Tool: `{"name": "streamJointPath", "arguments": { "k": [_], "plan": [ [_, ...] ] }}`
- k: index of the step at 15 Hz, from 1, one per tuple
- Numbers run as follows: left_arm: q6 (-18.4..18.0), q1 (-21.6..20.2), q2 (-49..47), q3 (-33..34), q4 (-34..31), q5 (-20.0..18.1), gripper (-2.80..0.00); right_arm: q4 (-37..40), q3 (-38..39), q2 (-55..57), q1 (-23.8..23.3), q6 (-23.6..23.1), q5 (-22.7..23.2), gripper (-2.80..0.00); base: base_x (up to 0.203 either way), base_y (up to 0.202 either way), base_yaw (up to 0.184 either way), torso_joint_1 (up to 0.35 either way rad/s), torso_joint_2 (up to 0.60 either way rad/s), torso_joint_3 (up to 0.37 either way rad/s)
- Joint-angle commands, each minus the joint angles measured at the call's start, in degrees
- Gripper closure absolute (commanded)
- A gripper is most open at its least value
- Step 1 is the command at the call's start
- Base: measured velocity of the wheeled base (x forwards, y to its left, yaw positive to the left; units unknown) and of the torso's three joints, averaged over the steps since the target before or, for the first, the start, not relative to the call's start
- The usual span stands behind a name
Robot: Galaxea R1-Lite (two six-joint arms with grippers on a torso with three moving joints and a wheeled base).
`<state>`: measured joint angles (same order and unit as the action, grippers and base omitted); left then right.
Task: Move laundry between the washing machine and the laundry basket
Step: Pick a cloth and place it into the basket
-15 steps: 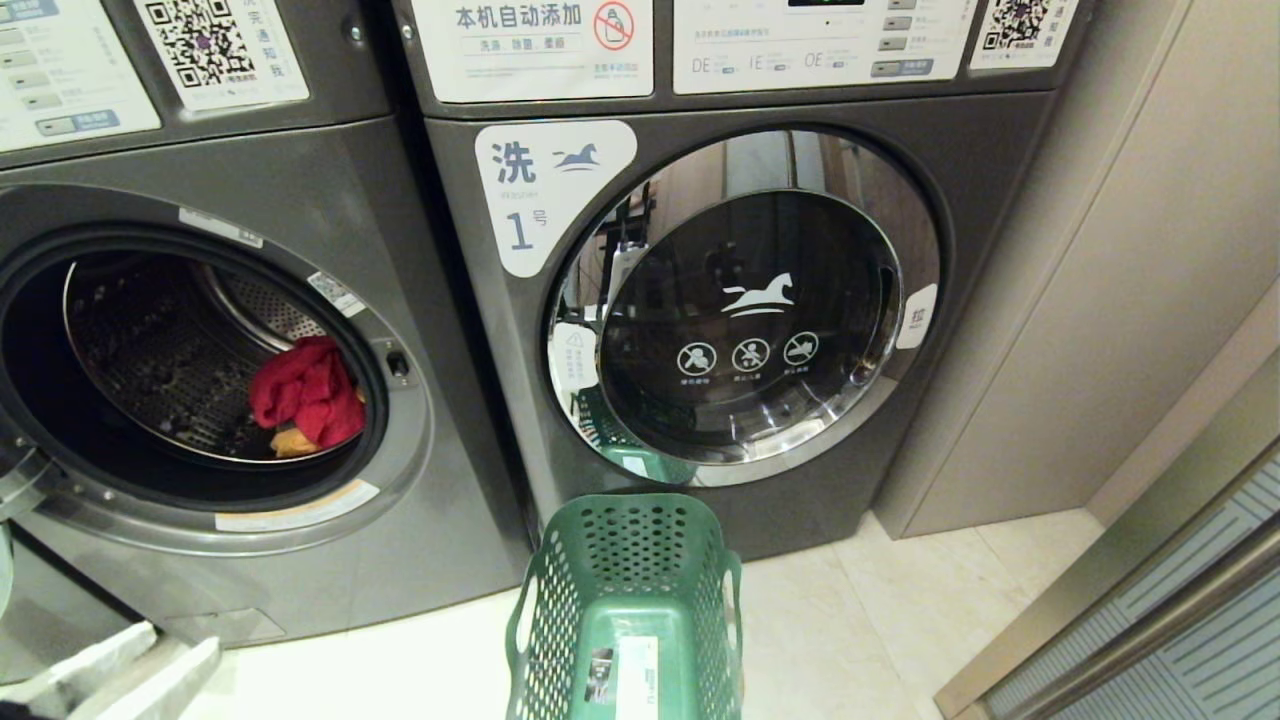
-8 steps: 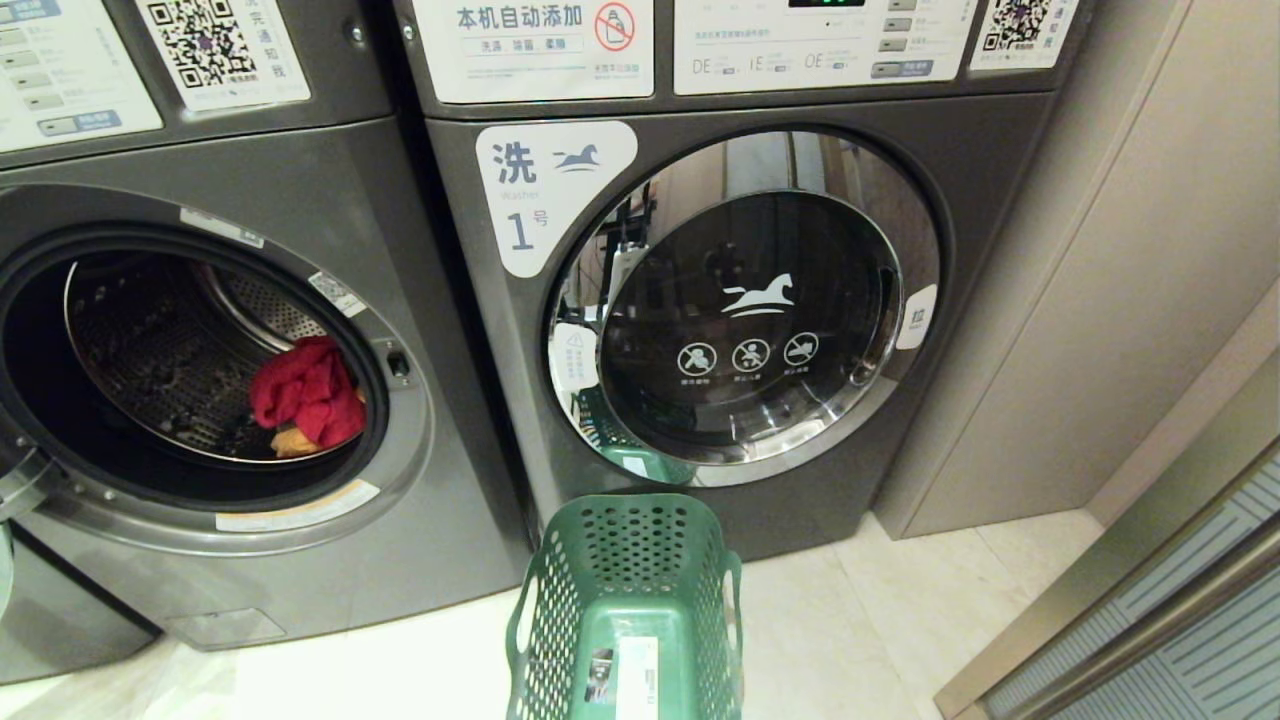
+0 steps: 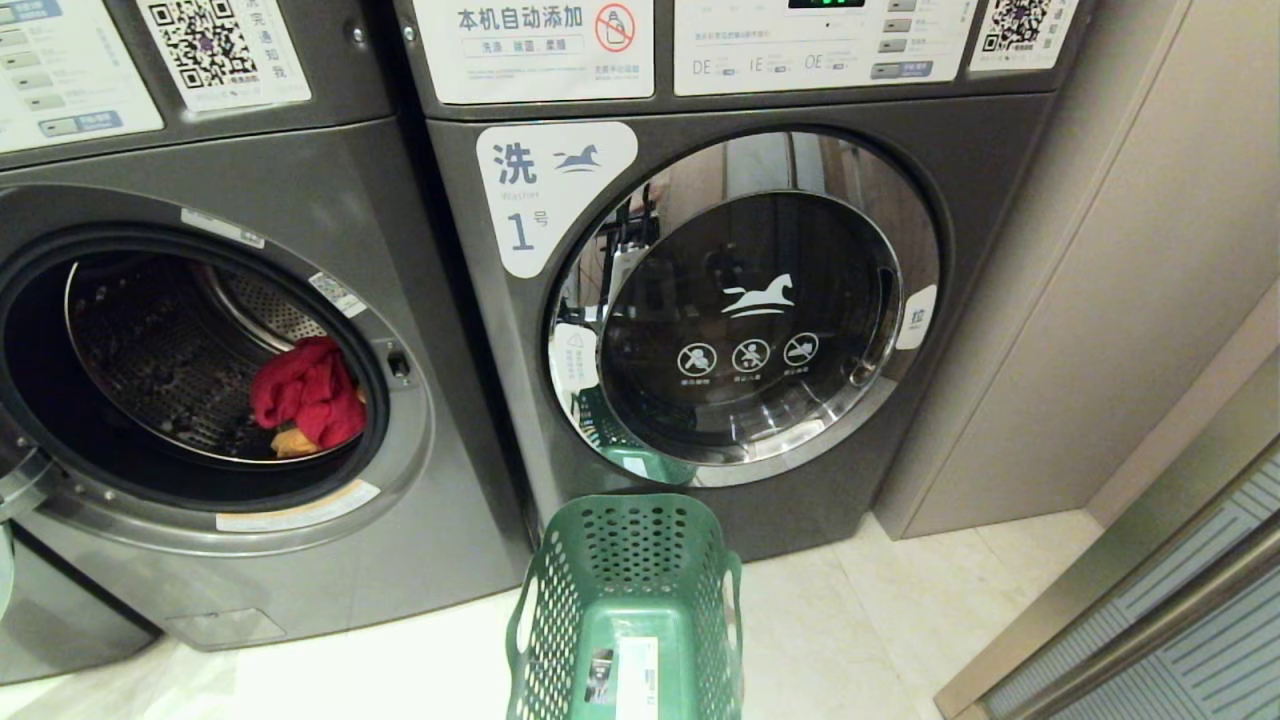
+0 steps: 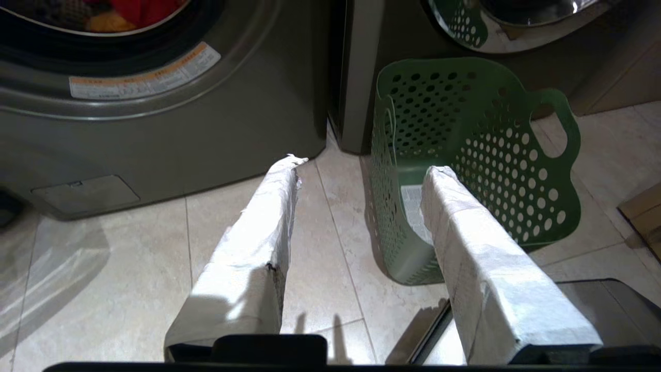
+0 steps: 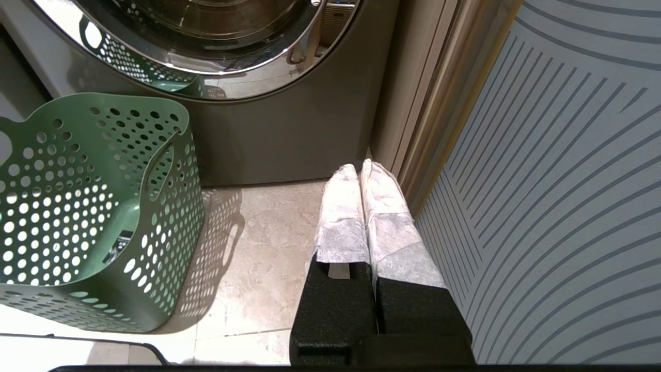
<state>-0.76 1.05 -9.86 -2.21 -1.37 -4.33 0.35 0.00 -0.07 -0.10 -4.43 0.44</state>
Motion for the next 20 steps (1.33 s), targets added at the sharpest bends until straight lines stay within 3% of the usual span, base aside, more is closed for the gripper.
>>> {"name": "streamJointPath", "arguments": {
  "k": [1, 2, 4, 5, 7, 8, 10, 20],
  "plan": [
    [0.0, -0.25, 5.52, -0.06, -0.12, 0.02, 0.0, 0.0, 0.0, 0.07, -0.07, -0.06, 0.03, 0.0, 0.0, 0.0, 0.0, 0.0, 0.0, 0.0],
    [0.28, -0.38, 8.5, -0.01, 0.0, 0.4, 0.0, 0.0, 0.0, 0.07, 0.01, -0.14, 0.0, 0.0, 0.0, 0.0, 0.0, 0.0, 0.0, 0.0],
    [0.85, -0.73, 9.89, 1.98, 2.66, 5.17, 0.0, 0.0, 0.0, 0.07, 0.01, -0.06, 0.0, 0.0, 0.0, 0.0, 0.0, 0.0, 0.0, 0.0],
    [0.42, -0.78, 9.86, 2.51, 2.47, 4.49, 0.0, 0.0, 0.0, 0.07, 0.01, -0.06, 0.03, 0.0, 0.0, 0.0, 0.0, 0.0, 0.0, 0.0],
    [-5.32, -0.78, 9.85, 2.47, 2.22, 3.85, 0.0, 0.0, 0.0, 0.07, 0.01, -0.06, 0.04, 0.0, 0.0, 0.0, 0.0, 0.0, 0.0, 0.0],
    [-6.46, -0.78, 9.86, 2.5, 2.27, 3.34, 0.0, 0.0, 0.0, 0.07, 0.01, -0.06, 0.09, 0.0, 0.0, 0.0, 0.0, 0.0, 0.0, 0.0],
    [-3.45, -0.78, 9.86, 2.56, 2.18, 3.64, 0.0, 0.0, 0.0, 0.07, 0.0, -0.06, 0.06, 0.0, 0.0, 0.0, 0.0, 0.0, 0.0, 0.0],
    [-3.2, -0.78, 9.86, 2.56, 2.24, 3.71, 0.0, 0.0, 0.0, 0.07, 0.01, -0.06, 0.08, 0.0, 0.0, 0.0, 0.0, 0.0, 0.0, 0.0]
  ]
}}
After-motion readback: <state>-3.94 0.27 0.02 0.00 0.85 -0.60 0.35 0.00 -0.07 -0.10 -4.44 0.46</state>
